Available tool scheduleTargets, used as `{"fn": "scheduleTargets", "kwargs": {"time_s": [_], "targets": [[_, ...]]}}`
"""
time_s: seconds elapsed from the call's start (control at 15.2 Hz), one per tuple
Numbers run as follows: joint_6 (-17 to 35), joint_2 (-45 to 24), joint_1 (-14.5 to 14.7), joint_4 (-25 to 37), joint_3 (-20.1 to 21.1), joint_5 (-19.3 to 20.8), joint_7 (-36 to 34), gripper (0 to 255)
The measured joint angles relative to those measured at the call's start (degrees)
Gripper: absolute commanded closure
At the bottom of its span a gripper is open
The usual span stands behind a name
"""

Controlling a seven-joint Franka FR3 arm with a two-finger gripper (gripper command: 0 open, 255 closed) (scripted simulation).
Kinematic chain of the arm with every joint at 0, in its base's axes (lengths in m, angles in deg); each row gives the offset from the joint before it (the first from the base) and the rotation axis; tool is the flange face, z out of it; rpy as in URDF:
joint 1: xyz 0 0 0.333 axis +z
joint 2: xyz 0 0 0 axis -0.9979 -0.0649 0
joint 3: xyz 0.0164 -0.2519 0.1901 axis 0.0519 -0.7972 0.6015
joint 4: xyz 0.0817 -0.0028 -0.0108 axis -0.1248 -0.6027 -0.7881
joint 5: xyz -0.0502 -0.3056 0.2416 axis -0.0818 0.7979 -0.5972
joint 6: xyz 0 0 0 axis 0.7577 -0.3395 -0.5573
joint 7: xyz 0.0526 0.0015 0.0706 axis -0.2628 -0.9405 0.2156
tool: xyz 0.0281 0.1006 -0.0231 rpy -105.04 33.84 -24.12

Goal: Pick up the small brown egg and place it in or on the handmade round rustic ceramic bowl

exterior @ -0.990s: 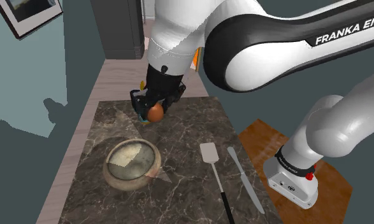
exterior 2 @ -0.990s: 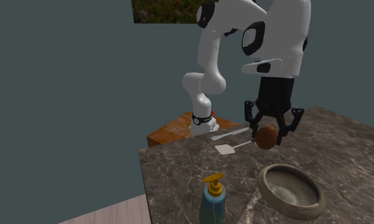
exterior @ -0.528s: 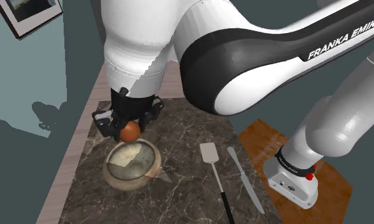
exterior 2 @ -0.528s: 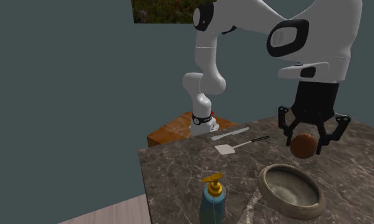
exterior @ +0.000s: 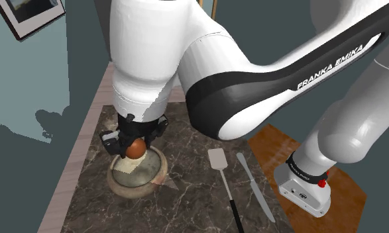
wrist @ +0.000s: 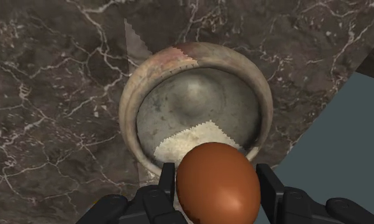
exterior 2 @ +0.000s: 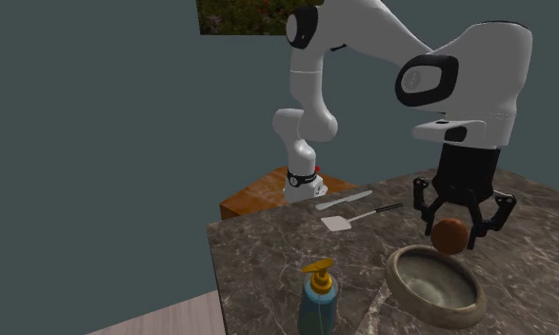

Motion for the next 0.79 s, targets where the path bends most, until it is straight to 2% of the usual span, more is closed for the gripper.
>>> {"fn": "scheduleTargets", "kwargs": {"time_s": [0.33, 0.79], "targets": [[3.32, -2.81, 0.41, -2.02, 0.08, 3.69, -3.06, 255], [4.02, -3.2, 0.44, -2.51, 0.01, 4.27, -3.49, 255]]}}
